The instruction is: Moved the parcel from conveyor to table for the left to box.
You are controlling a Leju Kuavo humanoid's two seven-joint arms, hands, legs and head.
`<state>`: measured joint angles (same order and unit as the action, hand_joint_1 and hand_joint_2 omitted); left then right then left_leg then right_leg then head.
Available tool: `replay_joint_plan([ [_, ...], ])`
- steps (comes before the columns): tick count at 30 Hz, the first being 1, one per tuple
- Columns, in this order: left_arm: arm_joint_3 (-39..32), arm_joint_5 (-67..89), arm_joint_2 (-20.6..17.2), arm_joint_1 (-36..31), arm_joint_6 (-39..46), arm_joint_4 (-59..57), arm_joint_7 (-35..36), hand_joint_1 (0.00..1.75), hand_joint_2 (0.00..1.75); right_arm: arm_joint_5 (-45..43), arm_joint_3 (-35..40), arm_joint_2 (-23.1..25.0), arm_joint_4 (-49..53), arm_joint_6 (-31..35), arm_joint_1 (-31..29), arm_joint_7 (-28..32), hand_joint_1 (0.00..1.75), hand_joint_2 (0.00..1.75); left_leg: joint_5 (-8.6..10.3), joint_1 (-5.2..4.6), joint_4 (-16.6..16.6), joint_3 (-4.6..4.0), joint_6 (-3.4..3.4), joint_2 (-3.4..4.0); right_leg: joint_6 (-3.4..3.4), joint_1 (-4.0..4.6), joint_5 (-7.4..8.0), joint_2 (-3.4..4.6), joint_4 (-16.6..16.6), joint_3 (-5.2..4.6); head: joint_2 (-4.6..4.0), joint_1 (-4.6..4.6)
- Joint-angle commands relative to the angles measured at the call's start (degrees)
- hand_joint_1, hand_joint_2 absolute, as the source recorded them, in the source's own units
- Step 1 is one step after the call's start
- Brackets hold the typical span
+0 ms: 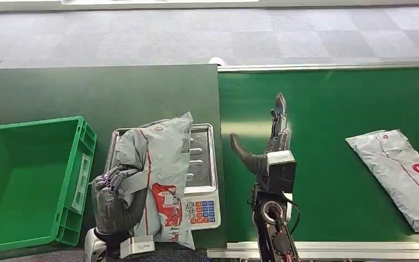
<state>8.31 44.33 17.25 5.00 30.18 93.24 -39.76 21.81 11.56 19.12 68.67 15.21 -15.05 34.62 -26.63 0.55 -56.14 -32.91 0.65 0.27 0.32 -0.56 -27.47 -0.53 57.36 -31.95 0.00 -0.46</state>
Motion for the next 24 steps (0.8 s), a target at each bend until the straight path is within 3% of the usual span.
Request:
replay_joint_plan([
  [1, 6.2, -3.3, -5.0, -0.6, 5.8, 2.4, -0.2, 1.68, 1.75, -0.5, -1.3, 0.9, -4.7, -0.6, -3.6, -0.2, 0.00, 1.75, 0.00, 0.01, 0.0, 0.02, 0.00, 0.08, -0.03, 0.01, 0.03, 0.11, 0.0, -0.01, 0.00, 0.00],
  [2, 9.5, -4.3, -6.5, 0.1, 9.5, 5.6, -0.2, 1.71, 1.75, -0.7, -1.7, 0.9, -6.2, -1.1, -4.1, -0.2, 0.00, 1.75, 0.01, 0.01, 0.0, 0.01, 0.00, 0.04, -0.02, 0.01, 0.02, 0.07, 0.0, -0.02, 0.00, 0.00],
  [8, 8.5, -4.0, -2.9, 3.6, 9.8, 28.9, -0.2, 1.71, 1.75, -4.1, -4.4, 0.8, -11.4, -5.6, -4.5, -0.2, 0.00, 1.75, -0.05, 0.06, -0.1, -0.10, -0.01, 0.11, -0.01, 0.07, 0.01, 0.13, 0.0, -0.10, 0.00, 0.00],
  [10, 4.1, -2.1, -0.3, 2.6, 9.8, 34.4, -0.2, 1.75, 1.75, -4.3, -5.7, 0.8, -13.8, -6.9, -4.4, -0.2, 0.00, 1.75, -0.04, 0.07, -0.1, -0.10, 0.00, 0.11, -0.01, 0.08, 0.02, 0.14, 0.0, -0.10, 0.00, 0.00],
  [12, -0.6, -7.9, -1.7, 2.1, 9.8, 33.4, -0.2, 1.73, 1.75, -4.3, -6.5, 0.7, -14.8, -7.6, -3.8, 0.2, 0.00, 1.75, -0.06, 0.07, -0.1, -0.07, 0.00, 0.17, -0.02, 0.08, 0.02, 0.21, 0.0, -0.09, 0.00, 0.00],
  [13, -0.9, -8.3, -2.0, 2.0, 9.8, 33.3, -0.2, 1.52, 1.75, -4.3, -6.6, 0.6, -14.7, -7.4, -3.6, 0.4, 0.00, 1.75, -0.04, 0.06, -0.1, -0.05, 0.01, 0.17, -0.03, 0.07, 0.03, 0.20, 0.0, -0.07, 0.00, 0.00],
  [14, -8.5, -12.0, 0.2, 3.6, 9.8, 26.1, -0.2, 1.52, 1.75, -6.8, -9.1, 0.9, -13.0, -7.7, -1.0, -1.0, 0.00, 1.75, -0.02, 0.02, 0.0, 0.00, 0.01, 0.13, -0.02, 0.02, 0.03, 0.15, 0.0, -0.03, 0.00, -0.02],
  [15, -15.8, -17.4, -3.0, 2.2, 9.8, 22.4, -0.2, 1.54, 1.75, -8.8, -10.0, -0.3, -11.2, -10.7, 2.0, -1.2, 0.00, 1.75, 0.02, 0.01, 0.1, 0.11, 0.01, 0.16, -0.05, 0.02, 0.06, 0.21, -0.1, 0.05, 0.00, 0.02],
  [17, -20.3, -24.8, -8.2, 1.5, 9.7, 20.4, -0.2, 1.55, 1.75, -9.2, -11.3, -1.5, -13.6, -13.9, 4.2, 0.0, 0.00, 1.75, 0.12, -0.02, 0.5, 0.48, 0.05, -0.02, -0.09, -0.01, 0.08, 0.04, -0.4, 0.41, 0.00, 0.00],
  [21, -20.4, -28.3, -11.5, 0.4, 9.8, 17.7, -0.2, 1.61, 1.75, -9.4, -13.8, -1.2, -19.6, -13.7, 3.9, 3.5, 0.00, 1.75, 0.05, 0.05, 0.4, 0.43, 0.06, 0.07, -0.10, 0.06, 0.04, 0.10, -0.3, 0.30, 0.00, -0.04],
  [24, -19.4, -27.9, -11.6, -2.8, 9.8, 14.5, -0.2, 1.59, 1.75, -9.4, -15.0, -1.2, -17.7, -13.5, 5.0, 3.7, 0.00, 1.75, 0.04, 0.09, 0.2, 0.23, 0.00, -0.11, -0.04, 0.10, -0.02, -0.09, -0.2, 0.18, 0.00, -0.02],
])
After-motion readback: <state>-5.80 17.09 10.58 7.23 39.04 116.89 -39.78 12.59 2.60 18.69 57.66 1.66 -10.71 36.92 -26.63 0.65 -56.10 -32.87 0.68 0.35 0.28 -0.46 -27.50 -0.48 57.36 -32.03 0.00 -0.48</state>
